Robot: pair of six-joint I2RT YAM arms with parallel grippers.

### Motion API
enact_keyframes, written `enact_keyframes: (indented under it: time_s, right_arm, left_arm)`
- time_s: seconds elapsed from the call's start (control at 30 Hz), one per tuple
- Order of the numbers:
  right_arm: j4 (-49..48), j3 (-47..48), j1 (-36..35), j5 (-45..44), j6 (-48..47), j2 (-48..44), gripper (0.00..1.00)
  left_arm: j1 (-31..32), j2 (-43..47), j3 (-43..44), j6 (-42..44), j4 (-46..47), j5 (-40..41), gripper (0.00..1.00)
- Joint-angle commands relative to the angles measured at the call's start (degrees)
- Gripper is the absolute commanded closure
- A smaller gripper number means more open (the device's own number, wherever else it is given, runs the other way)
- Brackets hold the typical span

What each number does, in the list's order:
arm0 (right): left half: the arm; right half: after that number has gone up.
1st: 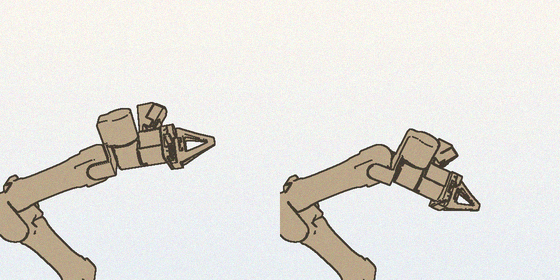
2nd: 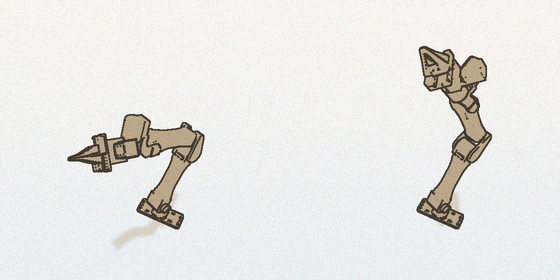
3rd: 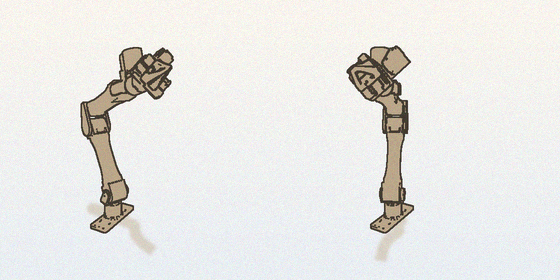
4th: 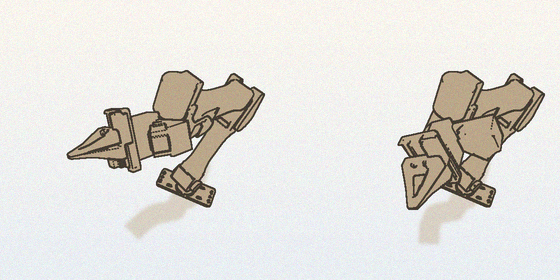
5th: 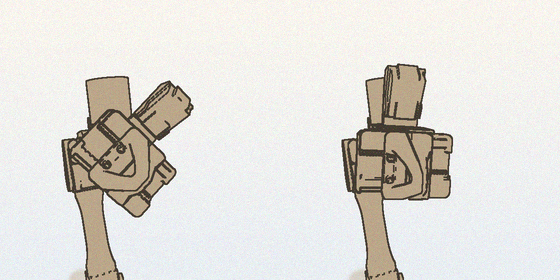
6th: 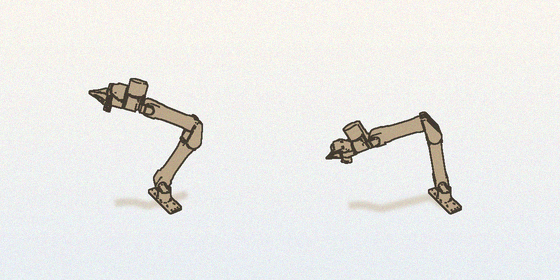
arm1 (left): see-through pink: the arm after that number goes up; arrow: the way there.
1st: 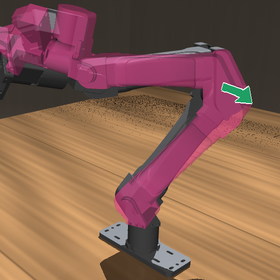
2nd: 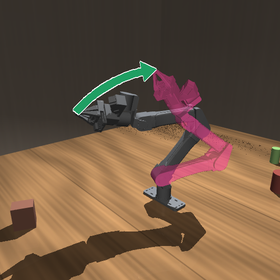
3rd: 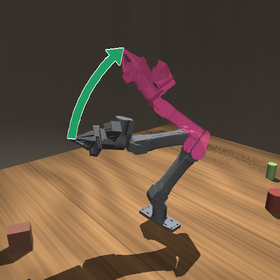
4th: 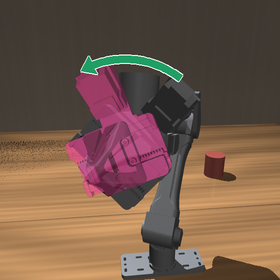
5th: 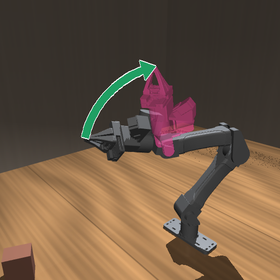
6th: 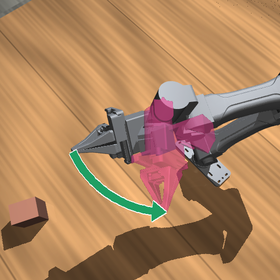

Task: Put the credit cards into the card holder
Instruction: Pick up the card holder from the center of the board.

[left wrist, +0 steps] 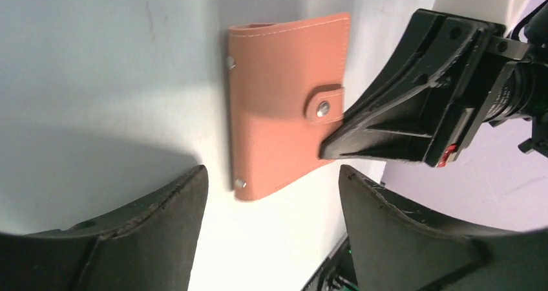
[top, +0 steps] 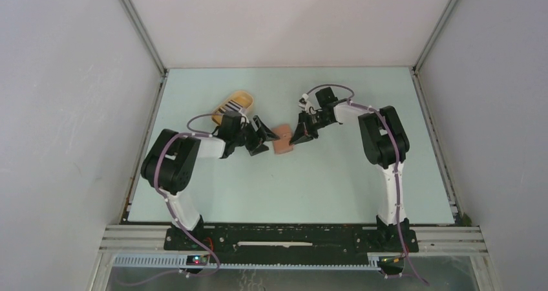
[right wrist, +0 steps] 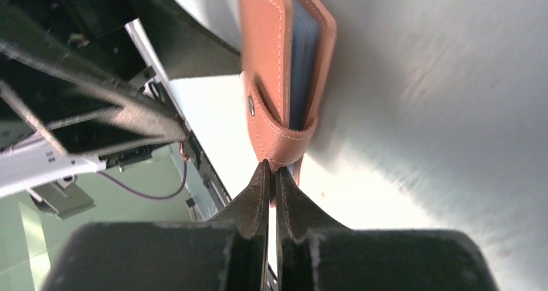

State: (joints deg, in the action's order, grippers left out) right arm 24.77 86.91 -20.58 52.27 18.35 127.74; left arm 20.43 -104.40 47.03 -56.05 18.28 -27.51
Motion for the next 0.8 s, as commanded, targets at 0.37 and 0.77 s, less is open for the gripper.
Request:
enact_keyframes:
  time_s: [0.37, 0.77]
  right_arm:
    - [7.66, -10.81, 5.77, 16.83, -24.85, -22.88, 0.98]
    - [13.69, -13.47, 8.74, 24.95, -31.52, -30.72, 0.99]
  left_arm:
    - [-1.64, 10.01, -12.1, -6.78, 29.33, -9.12, 0.18]
    - [3.83, 4.48, -12.78, -17.69, 61.29, -9.62, 0.0]
